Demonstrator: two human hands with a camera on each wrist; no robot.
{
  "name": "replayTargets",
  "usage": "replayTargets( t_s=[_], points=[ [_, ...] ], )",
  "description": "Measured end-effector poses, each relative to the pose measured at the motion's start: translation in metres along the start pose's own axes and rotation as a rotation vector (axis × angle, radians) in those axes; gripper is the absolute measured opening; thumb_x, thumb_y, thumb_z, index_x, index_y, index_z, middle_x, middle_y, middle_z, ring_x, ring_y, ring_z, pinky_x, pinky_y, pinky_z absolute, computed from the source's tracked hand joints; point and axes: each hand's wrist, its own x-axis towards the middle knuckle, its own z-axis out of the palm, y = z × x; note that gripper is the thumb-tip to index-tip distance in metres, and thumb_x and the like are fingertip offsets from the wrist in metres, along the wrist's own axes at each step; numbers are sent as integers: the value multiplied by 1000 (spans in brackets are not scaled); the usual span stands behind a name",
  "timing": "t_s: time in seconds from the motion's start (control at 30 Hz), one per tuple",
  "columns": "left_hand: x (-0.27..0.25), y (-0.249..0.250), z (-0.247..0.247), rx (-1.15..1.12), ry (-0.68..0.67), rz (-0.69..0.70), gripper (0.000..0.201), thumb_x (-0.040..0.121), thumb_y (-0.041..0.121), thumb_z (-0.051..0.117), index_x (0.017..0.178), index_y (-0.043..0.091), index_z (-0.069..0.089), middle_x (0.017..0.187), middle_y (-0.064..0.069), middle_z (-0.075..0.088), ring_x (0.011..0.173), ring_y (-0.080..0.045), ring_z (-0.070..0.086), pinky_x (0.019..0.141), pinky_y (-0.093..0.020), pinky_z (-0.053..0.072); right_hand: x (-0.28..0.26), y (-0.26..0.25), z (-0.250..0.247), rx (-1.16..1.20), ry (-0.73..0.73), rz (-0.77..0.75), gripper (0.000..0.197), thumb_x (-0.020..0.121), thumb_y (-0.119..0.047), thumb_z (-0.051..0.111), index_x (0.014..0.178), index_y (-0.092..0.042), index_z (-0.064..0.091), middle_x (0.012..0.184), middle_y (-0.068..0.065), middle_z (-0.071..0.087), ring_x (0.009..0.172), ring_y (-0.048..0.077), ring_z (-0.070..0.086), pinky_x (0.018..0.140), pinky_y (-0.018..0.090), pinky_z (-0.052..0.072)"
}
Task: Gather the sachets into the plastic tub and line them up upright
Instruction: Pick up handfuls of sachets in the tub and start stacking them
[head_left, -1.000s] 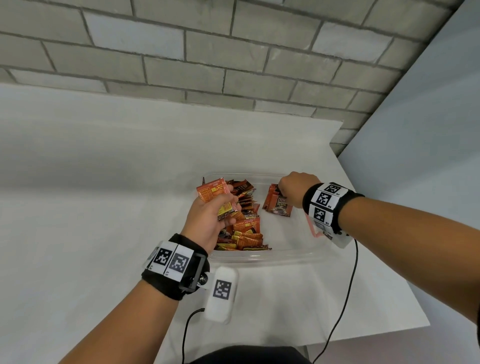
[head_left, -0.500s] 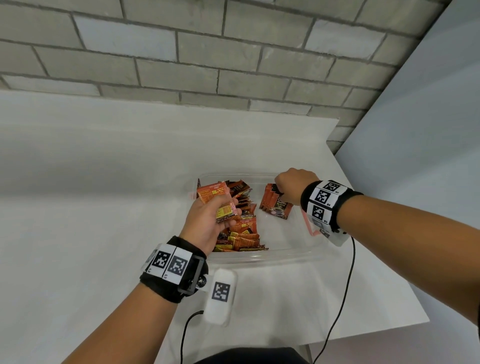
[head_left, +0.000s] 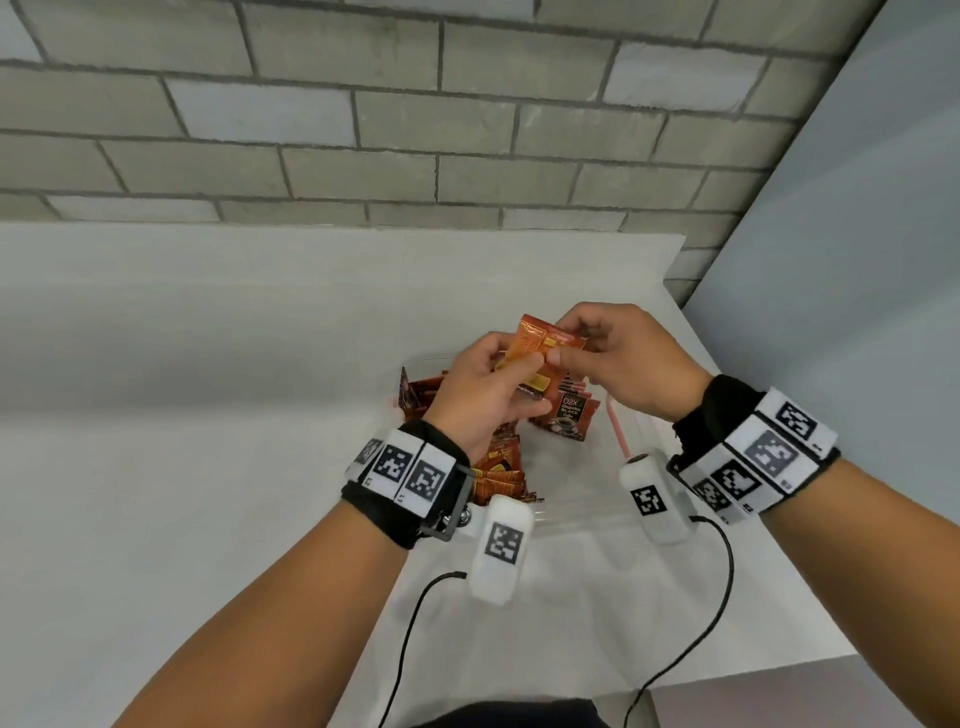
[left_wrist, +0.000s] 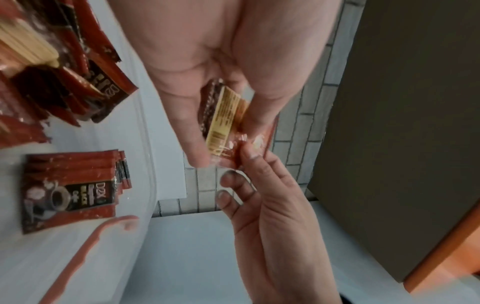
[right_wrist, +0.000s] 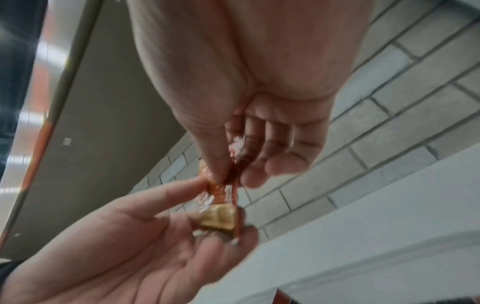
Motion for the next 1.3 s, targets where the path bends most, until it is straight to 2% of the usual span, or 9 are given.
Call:
replayTargets(
  t_s=[0.1,0.23,0.37,0.57,0.7,0.83,1.0,1.17,1.3],
  points=[
    [0,1,5,-184,12,-149,41,95,40,51,119,6,51,112,-21,64,93,-34,69,77,-36,59,-16,6,-5,-47,268,-133,11,82,-13,73,80,-20,64,80,-7,64,70,9,59,67,17,46],
    [-1,-6,7,-227,-50,-115,17,97,13,50,104,0,58,103,-19,67,84,-25,71,70,-30,59,-36,22,6,-210,194,-255,16,74,-8,78,85,-14,69,86,-7,53,81,9,50,73,11,37],
    [4,-10,7,-94,4,-81,19,94,4,52,112,1,55,106,-19,68,89,-24,70,75,-31,59,-43,38,5,-165,103,-114,30,74,-20,79,102,-25,68,104,-4,49,101,12,44,84,8,31],
    [10,-18,20,-110,24,-72,14,93,-3,52,103,7,52,104,-19,66,87,-25,68,75,-33,58,-38,44,7,203,177,256,23,86,-23,68,105,-19,55,92,2,69,77,15,64,65,21,50],
    [12,-25,26,-71,41,-109,14,90,-4,55,97,8,53,101,-19,66,84,-25,67,80,-40,57,-36,48,4,328,148,218,14,87,-8,65,94,-19,61,75,8,68,67,17,63,60,24,47],
    [14,-29,25,186,23,-92,24,87,11,65,111,14,61,105,-12,68,94,-20,65,80,-34,53,-24,51,-7,83,164,57,30,92,-8,55,92,-36,66,92,-1,63,83,12,60,75,23,51],
    [15,-34,28,281,-3,-99,12,88,2,63,97,11,61,90,-9,70,72,-17,67,70,-29,56,-14,42,-16,-46,20,80,32,91,-16,60,119,-32,56,92,-4,59,76,6,56,66,14,44],
    [25,-33,36,172,129,-232,7,91,5,54,92,10,59,90,-9,66,75,-17,63,65,-25,52,-5,49,-19,-266,-6,168,12,88,-12,61,95,-21,63,86,-5,62,78,10,57,61,13,40],
    [30,-23,40,-1,250,-371,27,99,23,42,75,14,46,74,-2,52,65,-12,49,59,-24,39,4,54,-4,-489,-190,263,8,85,-12,62,89,-20,64,94,0,63,83,16,58,59,19,40]
  ],
)
